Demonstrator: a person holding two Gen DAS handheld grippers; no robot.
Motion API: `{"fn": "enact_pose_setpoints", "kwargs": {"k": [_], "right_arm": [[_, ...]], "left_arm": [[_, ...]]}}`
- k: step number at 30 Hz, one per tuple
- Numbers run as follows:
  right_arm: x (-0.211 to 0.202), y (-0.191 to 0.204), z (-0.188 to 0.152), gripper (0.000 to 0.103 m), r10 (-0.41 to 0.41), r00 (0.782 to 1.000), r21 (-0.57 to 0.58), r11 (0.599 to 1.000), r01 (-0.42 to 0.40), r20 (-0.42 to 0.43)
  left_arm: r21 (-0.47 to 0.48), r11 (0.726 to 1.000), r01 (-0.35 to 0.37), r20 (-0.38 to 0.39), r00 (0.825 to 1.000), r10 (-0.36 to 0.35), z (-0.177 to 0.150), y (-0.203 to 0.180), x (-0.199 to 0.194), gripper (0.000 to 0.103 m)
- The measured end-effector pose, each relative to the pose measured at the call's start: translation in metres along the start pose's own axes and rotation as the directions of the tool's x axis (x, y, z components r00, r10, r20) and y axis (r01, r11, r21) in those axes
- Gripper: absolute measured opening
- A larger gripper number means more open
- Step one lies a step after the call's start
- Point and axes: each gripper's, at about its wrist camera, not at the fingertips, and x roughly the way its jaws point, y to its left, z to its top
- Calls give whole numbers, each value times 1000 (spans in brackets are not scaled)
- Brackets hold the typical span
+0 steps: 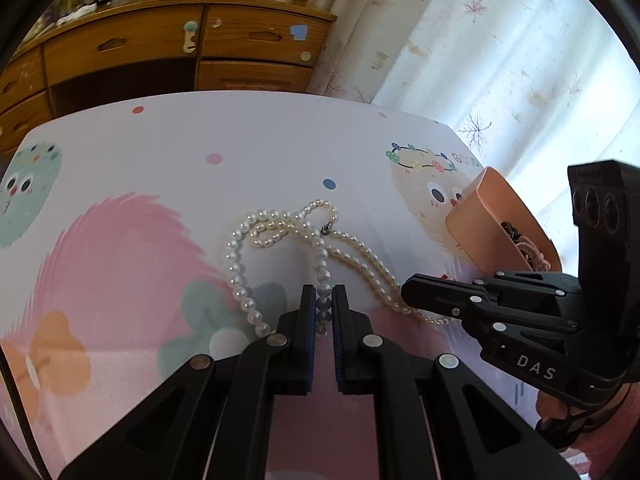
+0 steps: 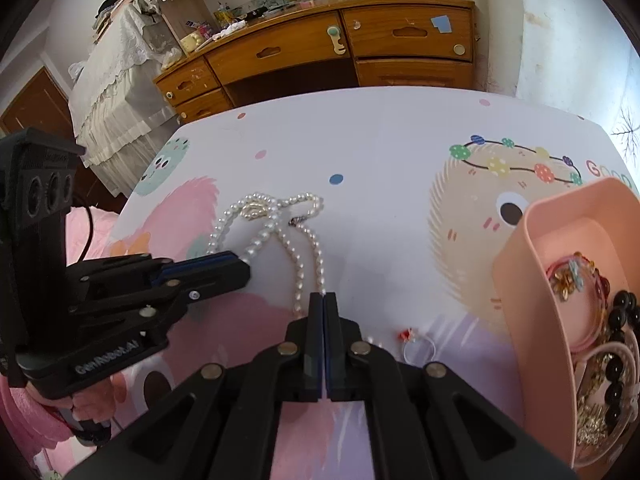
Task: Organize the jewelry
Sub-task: 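Grasp the pearl bracelet with the left tool while the right tool grasps the pearl necklace, then lift both pearl strands and carry them over the pink box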
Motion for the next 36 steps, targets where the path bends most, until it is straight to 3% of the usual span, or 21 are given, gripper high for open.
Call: {"fn": "enact_pose_setpoints", "kwargs": {"k": [4,10,15,18,22,26,36], "right_arm": [[-5,1,-4,0,15,1000,-7,1000,-15,-3],[-21,-2,0,0,106,993,36,994,-108,41],[-30,4,4,0,105,993,-18,994,-104,58],[-23,3,5,1,122,992,-4,992,-122,19],[-13,4,5,9,74,997,-3,997,-74,-16],[-5,5,6,24,51,998,-17,998,-52,-47],[6,13,9,24,-29,995,-59,998,24,-91]], "left_arm": [[-49,999,-13,32,999,14,-6,0,-17,5],[-115,993,-10,108,994,23,-6,-3,-49,5],[-154,988,-21,179,983,49,-5,-12,-76,5],[-180,984,-14,208,977,52,-7,-14,-90,5],[-200,980,-16,228,972,62,-14,-16,-106,5],[-219,976,-14,246,967,69,-23,-21,-118,5],[-251,967,-35,247,964,99,-42,-21,-131,5]]}}
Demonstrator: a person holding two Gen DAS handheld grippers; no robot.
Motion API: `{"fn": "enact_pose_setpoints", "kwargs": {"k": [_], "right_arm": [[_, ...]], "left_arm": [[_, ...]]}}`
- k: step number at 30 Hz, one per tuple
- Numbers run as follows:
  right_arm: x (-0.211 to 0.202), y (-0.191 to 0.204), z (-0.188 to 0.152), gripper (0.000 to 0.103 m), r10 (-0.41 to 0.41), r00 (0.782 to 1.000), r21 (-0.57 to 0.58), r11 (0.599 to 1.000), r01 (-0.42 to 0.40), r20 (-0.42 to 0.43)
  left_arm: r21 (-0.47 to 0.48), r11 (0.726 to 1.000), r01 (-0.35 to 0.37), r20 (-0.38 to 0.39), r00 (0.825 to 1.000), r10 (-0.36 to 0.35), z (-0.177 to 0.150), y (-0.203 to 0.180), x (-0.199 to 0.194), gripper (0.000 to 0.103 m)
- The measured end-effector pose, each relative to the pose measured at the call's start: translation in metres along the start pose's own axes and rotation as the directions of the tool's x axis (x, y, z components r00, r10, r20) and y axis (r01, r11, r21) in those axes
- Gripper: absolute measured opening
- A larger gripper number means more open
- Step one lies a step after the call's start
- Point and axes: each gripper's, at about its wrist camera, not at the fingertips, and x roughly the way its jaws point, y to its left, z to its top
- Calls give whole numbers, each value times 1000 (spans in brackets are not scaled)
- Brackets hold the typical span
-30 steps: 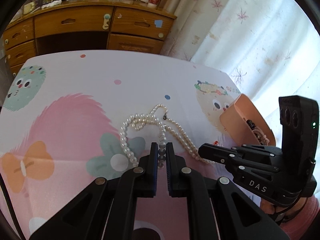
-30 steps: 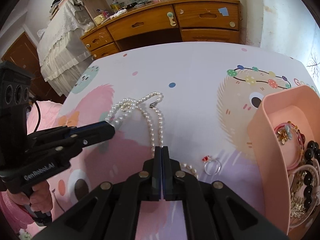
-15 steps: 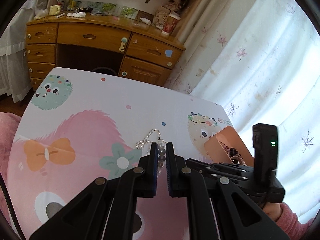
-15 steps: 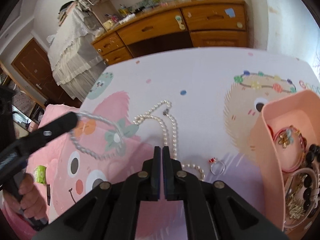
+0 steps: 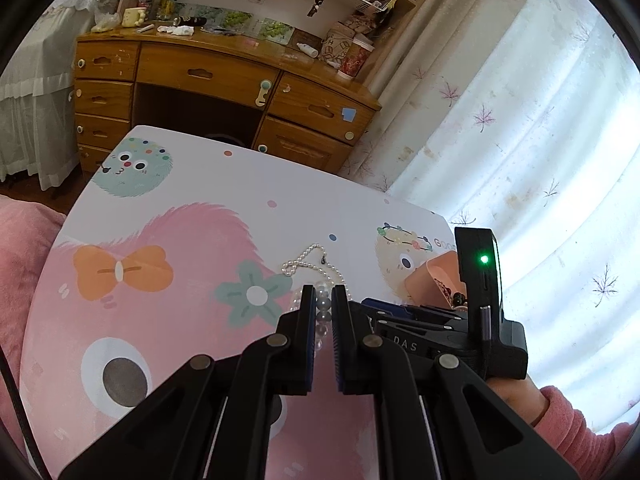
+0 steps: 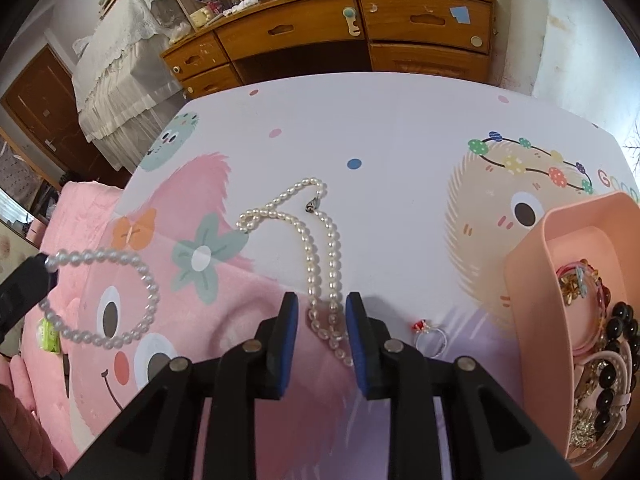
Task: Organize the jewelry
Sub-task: 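Lift both pearl strands and carry them over the pink box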
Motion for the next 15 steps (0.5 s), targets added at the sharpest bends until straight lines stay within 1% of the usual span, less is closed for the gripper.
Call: {"fn": "enact_pose_setpoints", "kwargs": {"k": [6,8,12,15], "right_arm": [[2,-4,9,24,-72,997,0,997,72,-32],[3,-2,10,24,-88,995,-28,996,87,-40],[6,9,13,24,-153,987,-109,983,146,-54],[9,14,16,24,-177,982,-149,975,166,-64]], "left_arm": [[-37,999,18,40,999,-17,0,4,-11,5],[-44,999,20,48,999,-18,-1,6,-13,5],[-53,998,19,59,998,-16,-1,10,-14,5],[-74,997,16,68,998,-11,-1,14,-14,5]]}}
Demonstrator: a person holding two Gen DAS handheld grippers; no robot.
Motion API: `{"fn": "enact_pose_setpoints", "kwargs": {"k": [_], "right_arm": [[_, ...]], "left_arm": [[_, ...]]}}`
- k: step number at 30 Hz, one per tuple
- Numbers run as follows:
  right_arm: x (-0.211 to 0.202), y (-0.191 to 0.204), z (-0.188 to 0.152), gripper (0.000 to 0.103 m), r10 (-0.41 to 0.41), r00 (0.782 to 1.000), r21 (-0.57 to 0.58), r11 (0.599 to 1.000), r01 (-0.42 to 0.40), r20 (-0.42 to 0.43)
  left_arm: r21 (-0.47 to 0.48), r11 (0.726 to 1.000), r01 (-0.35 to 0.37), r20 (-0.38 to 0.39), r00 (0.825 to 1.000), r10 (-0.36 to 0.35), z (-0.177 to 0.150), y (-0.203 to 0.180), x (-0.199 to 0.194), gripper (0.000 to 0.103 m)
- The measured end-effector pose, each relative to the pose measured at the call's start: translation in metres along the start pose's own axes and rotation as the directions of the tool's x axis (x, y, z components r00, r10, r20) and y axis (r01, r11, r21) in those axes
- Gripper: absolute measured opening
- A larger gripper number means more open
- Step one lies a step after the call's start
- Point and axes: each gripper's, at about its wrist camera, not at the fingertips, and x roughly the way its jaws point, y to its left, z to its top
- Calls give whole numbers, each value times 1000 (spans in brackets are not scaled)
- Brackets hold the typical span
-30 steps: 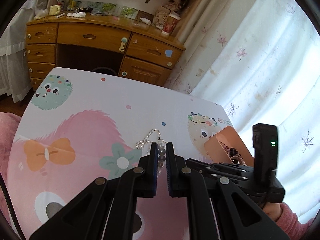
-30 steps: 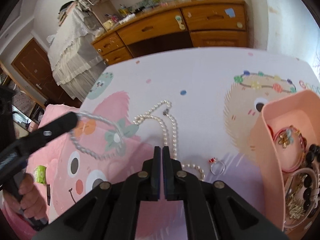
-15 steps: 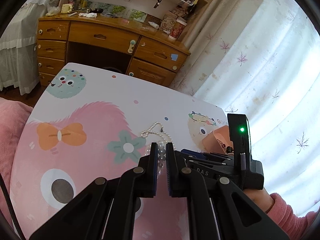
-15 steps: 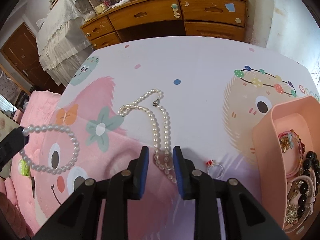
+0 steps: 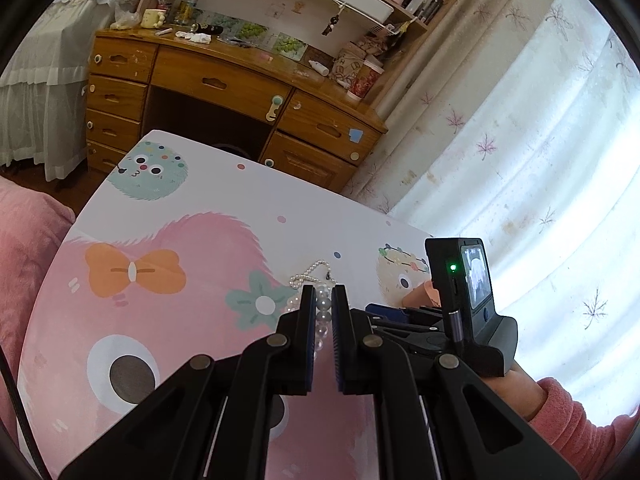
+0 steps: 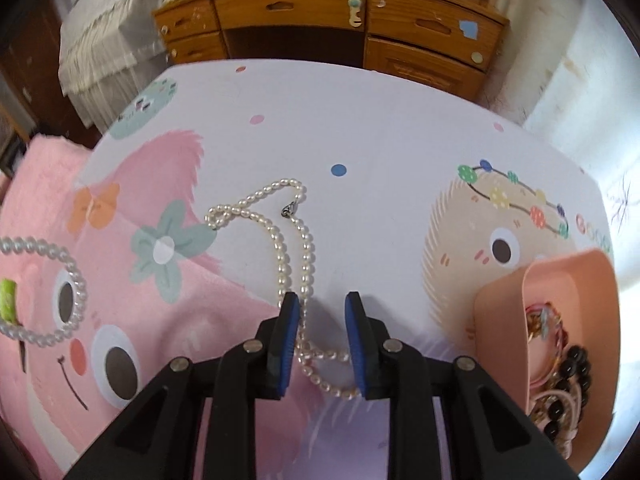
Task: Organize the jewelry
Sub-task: 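Lift both pearl strands and carry them over the pink box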
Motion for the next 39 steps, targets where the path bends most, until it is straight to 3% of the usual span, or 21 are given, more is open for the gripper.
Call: {"fn": "enact_pose_setpoints", "kwargs": {"k": [7,10,12,26,39], "right_arm": [[6,6,17,21,2,1000,-14,1000,-3,-26],[10,7,26,10,-8,998,-20,1000,7,-58],[12,4,31,5,31,996,-3,1000,-31,-85],[4,-10,19,3,220,970,64,975,-215,-105],[-107,-41,20,4,352,929,62,931,-361,119]], "left_arm": [[-23,1000,0,-3,1000,0,1,8,2,5],[-28,1000,-3,-5,1000,2,3,11,3,5],[-34,999,0,-2,1000,0,4,13,3,5],[-4,1000,30,-15,999,-30,10,1,11,5],[43,994,104,-10,995,-104,10,-48,15,5]]}}
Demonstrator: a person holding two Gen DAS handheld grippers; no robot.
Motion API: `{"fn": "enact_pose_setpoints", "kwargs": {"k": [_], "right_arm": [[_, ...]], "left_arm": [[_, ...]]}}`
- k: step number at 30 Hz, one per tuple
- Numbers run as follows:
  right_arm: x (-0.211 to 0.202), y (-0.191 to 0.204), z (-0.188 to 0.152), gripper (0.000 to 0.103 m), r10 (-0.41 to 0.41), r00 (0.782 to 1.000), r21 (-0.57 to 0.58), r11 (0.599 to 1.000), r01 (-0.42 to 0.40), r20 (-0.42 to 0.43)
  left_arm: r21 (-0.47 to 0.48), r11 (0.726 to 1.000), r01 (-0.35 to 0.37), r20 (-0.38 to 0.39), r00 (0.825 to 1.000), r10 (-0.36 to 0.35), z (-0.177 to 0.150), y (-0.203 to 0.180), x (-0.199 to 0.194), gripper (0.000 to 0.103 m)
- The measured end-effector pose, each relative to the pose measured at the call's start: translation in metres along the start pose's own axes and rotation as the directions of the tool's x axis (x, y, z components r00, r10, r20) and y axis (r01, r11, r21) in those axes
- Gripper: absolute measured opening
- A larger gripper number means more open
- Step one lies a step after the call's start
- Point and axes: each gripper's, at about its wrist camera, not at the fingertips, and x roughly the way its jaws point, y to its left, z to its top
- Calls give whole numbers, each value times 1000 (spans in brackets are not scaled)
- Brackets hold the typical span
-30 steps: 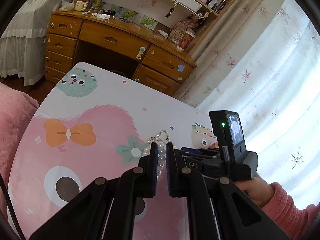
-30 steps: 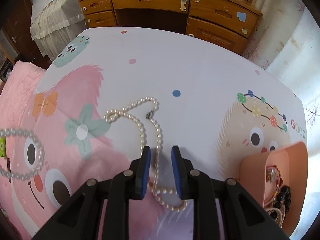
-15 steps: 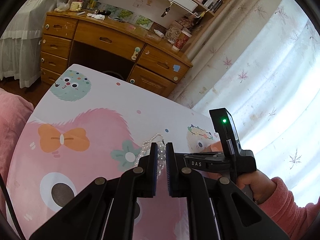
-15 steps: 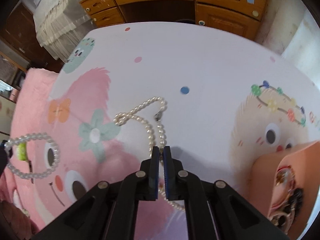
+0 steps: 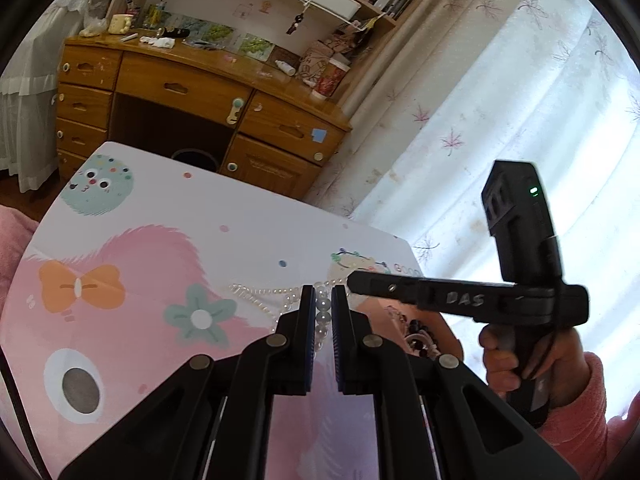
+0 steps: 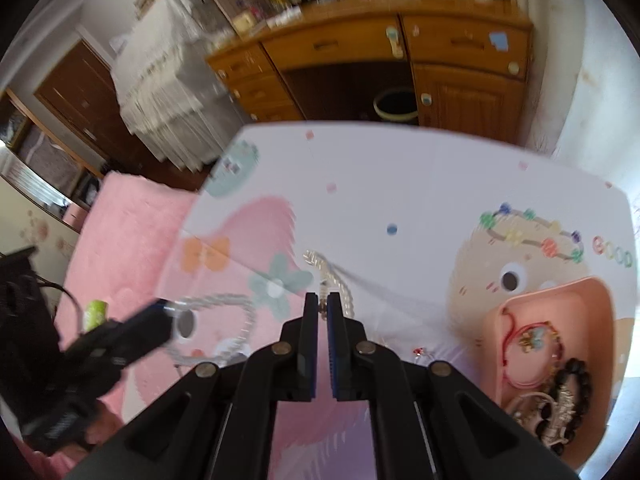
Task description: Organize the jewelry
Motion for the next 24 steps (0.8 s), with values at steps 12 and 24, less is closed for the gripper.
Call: {"fn": "enact_pose_setpoints", "kwargs": {"k": [12,24], "right_arm": [[-115,-4,7,4,45,971,-33,999,-39,233],[-183,-38,-7,4,-44,932,13,999,42,359]], "left_arm": [[57,989,136,11,990,-137,3,-63,10,5],[155,957,246,-42,969,-243,-4,-130,45,5]]}}
